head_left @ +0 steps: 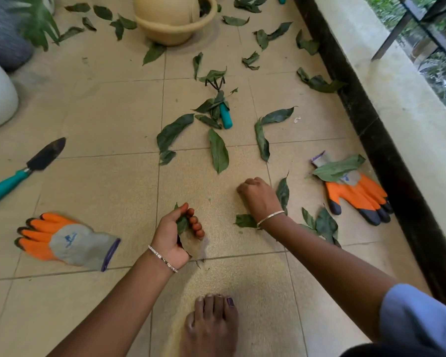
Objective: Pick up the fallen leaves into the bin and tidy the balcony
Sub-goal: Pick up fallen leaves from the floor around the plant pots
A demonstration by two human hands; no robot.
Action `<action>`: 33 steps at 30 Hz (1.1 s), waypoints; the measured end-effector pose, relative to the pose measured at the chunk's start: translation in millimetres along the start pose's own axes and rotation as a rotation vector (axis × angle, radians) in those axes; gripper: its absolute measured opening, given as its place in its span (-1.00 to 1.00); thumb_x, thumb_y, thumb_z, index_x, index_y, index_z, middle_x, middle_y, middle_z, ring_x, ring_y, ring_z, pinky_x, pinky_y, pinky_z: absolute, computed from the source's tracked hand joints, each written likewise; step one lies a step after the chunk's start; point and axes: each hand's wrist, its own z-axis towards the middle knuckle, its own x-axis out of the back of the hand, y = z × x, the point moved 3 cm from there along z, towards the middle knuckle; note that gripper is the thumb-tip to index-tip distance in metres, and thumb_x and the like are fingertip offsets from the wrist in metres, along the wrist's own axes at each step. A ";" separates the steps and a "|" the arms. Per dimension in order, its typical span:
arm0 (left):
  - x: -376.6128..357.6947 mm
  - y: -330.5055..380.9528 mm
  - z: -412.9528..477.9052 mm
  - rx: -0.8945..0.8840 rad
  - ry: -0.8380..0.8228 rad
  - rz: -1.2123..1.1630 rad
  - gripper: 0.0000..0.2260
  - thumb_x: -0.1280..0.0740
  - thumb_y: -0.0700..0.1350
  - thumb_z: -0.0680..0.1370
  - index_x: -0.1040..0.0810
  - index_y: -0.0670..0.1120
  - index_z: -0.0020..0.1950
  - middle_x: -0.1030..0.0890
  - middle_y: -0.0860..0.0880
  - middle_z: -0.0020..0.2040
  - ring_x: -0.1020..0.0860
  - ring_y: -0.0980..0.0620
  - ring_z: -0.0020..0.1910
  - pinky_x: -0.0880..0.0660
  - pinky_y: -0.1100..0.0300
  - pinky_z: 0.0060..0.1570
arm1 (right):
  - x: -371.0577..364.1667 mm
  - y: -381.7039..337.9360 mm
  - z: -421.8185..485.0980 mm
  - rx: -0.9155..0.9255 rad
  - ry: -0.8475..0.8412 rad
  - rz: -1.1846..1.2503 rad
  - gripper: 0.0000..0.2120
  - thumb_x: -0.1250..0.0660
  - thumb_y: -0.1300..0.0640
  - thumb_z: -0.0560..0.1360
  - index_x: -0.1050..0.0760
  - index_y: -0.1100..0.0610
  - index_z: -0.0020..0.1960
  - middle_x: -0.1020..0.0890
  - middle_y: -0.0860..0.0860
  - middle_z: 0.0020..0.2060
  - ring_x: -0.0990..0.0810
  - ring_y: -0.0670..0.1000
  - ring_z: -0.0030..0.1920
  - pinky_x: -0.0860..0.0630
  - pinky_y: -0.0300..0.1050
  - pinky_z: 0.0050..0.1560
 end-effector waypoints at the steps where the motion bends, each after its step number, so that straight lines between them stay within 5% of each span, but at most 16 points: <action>1: 0.9 -0.1 0.1 0.001 0.003 -0.002 -0.75 -0.28 -0.06 0.58 -0.48 -0.10 -0.28 -0.43 -0.03 -0.42 -0.41 0.06 -0.50 -0.39 0.29 -0.50 | 1.1 1.7 -0.1 -0.033 0.012 0.042 -0.81 -0.28 0.31 0.54 -0.63 0.17 0.06 -0.64 0.11 -0.06 -0.54 0.12 -0.02 -0.53 -0.02 -0.05; 8: -2.9 -10.4 -1.1 -0.010 -0.015 -0.034 -0.77 -0.27 -0.09 0.60 -0.59 -0.19 -0.14 -0.62 -0.13 -0.24 -0.62 -0.03 -0.32 -0.61 0.18 -0.27 | 58.1 -32.5 -18.1 -0.301 0.142 0.569 -0.86 -0.44 0.29 0.44 -0.71 0.12 -0.05 -0.72 0.01 -0.12 -0.66 -0.07 -0.13 -0.59 -0.21 0.01; 12: -11.7 -15.9 -5.8 0.012 -0.028 -0.052 -0.75 -0.21 -0.09 0.62 -0.61 -0.22 0.01 -0.68 -0.19 -0.10 -0.68 -0.09 -0.16 -0.62 0.08 -0.07 | 82.2 -94.5 -40.2 -0.089 0.057 0.678 -0.83 -0.42 0.26 0.43 -0.71 0.06 -0.06 -0.71 -0.06 -0.15 -0.64 -0.11 -0.17 -0.58 -0.22 -0.05; 13: 3.6 -15.0 6.1 -0.069 0.092 0.002 -0.76 -0.22 -0.08 0.61 -0.61 -0.20 -0.03 -0.66 -0.16 -0.11 -0.67 -0.09 -0.15 -0.61 0.07 -0.09 | 83.5 -103.1 -44.9 -0.015 0.025 0.644 -0.83 -0.40 0.23 0.44 -0.71 0.05 -0.04 -0.71 -0.06 -0.14 -0.64 -0.09 -0.14 -0.56 -0.20 -0.05; 14: 19.0 -20.0 -3.6 -0.103 0.020 0.051 -0.80 -0.24 -0.09 0.59 -0.58 -0.16 -0.12 -0.61 -0.12 -0.15 -0.66 -0.10 -0.18 -0.59 0.05 -0.19 | 85.1 -104.8 -48.3 0.036 0.021 0.616 -0.84 -0.39 0.19 0.45 -0.71 0.05 -0.03 -0.71 -0.05 -0.12 -0.63 -0.07 -0.11 -0.54 -0.19 -0.05; 16: 65.7 -81.1 -18.2 -0.625 0.179 0.702 -0.83 -0.32 -0.10 0.50 -0.47 -0.07 -0.28 -0.47 -0.06 -0.24 -0.60 -0.11 -0.29 -0.40 0.08 -0.41 | 89.6 -89.2 -48.1 0.006 0.072 0.630 -0.86 -0.37 0.15 0.48 -0.69 0.07 -0.03 -0.70 -0.05 -0.11 -0.62 -0.09 -0.12 -0.55 -0.20 -0.07; 17: 78.0 -103.9 -15.1 -0.742 0.223 0.952 -0.82 -0.37 -0.11 0.47 -0.46 -0.06 -0.30 -0.46 -0.06 -0.26 -0.57 -0.12 -0.32 -0.34 0.10 -0.42 | 92.4 -74.7 -47.9 -0.080 0.101 0.665 -0.87 -0.37 0.16 0.50 -0.69 0.08 -0.03 -0.69 -0.06 -0.12 -0.61 -0.12 -0.15 -0.56 -0.21 -0.10; 19: 75.3 -91.2 5.3 -0.553 0.184 0.867 -0.85 -0.42 -0.11 0.47 -0.53 -0.14 -0.22 -0.54 -0.15 -0.21 -0.57 -0.17 -0.30 -0.34 0.13 -0.46 | 94.1 -37.9 -50.3 -0.267 0.165 0.696 -0.86 -0.36 0.20 0.50 -0.68 0.08 -0.02 -0.68 -0.08 -0.15 -0.59 -0.16 -0.20 -0.57 -0.21 -0.13; 21: 20.8 -36.2 22.5 0.065 -0.018 0.275 -0.71 -0.31 -0.02 0.59 -0.56 -0.25 0.06 -0.67 -0.14 -0.04 -0.66 -0.03 -0.22 -0.44 0.27 -0.48 | 86.5 -2.6 -56.8 -0.363 0.156 0.619 -0.84 -0.38 0.19 0.49 -0.65 0.06 0.04 -0.66 -0.08 -0.12 -0.58 -0.12 -0.17 -0.58 -0.11 -0.08; 23: 1.9 -36.4 21.2 0.018 -0.081 0.224 -0.77 -0.24 -0.02 0.62 -0.56 -0.16 -0.04 -0.66 -0.01 -0.25 -0.61 0.11 -0.38 -0.49 0.36 -0.43 | 72.6 14.3 -66.7 -0.332 -0.016 0.411 -0.69 -0.42 0.03 0.48 -0.56 0.01 0.21 -0.61 -0.05 0.01 -0.53 -0.02 -0.01 -0.53 -0.01 0.05; 26: -17.1 -27.7 10.1 0.042 -0.074 0.068 -0.79 -0.29 -0.10 0.59 -0.59 -0.15 -0.19 -0.56 -0.05 -0.34 -0.54 0.06 -0.42 -0.52 0.25 -0.41 | 47.0 11.7 -82.6 -0.232 -0.200 0.152 -0.55 -0.37 -0.15 0.48 -0.46 -0.05 0.32 -0.47 -0.03 0.18 -0.38 0.05 0.17 -0.36 -0.01 0.11; 29: -17.6 -32.9 4.0 0.041 -0.041 0.072 -0.80 -0.31 -0.08 0.58 -0.58 -0.15 -0.17 -0.54 -0.05 -0.34 -0.52 0.06 -0.44 -0.50 0.27 -0.43 | 41.4 3.8 -86.2 -0.189 -0.093 0.075 -0.79 -0.32 -0.06 0.53 -0.57 -0.02 0.11 -0.50 -0.03 0.10 -0.39 0.06 0.12 -0.30 -0.01 0.03; 33: -16.1 -37.2 2.2 0.041 -0.024 0.093 -0.77 -0.35 0.01 0.56 -0.57 -0.15 -0.12 -0.54 -0.05 -0.35 -0.51 0.06 -0.43 -0.50 0.28 -0.44 | 54.7 3.0 -81.6 -0.305 0.125 0.276 -0.96 -0.33 0.03 0.53 -0.52 -0.01 -0.06 -0.56 -0.11 -0.17 -0.46 -0.01 -0.11 -0.38 -0.06 -0.13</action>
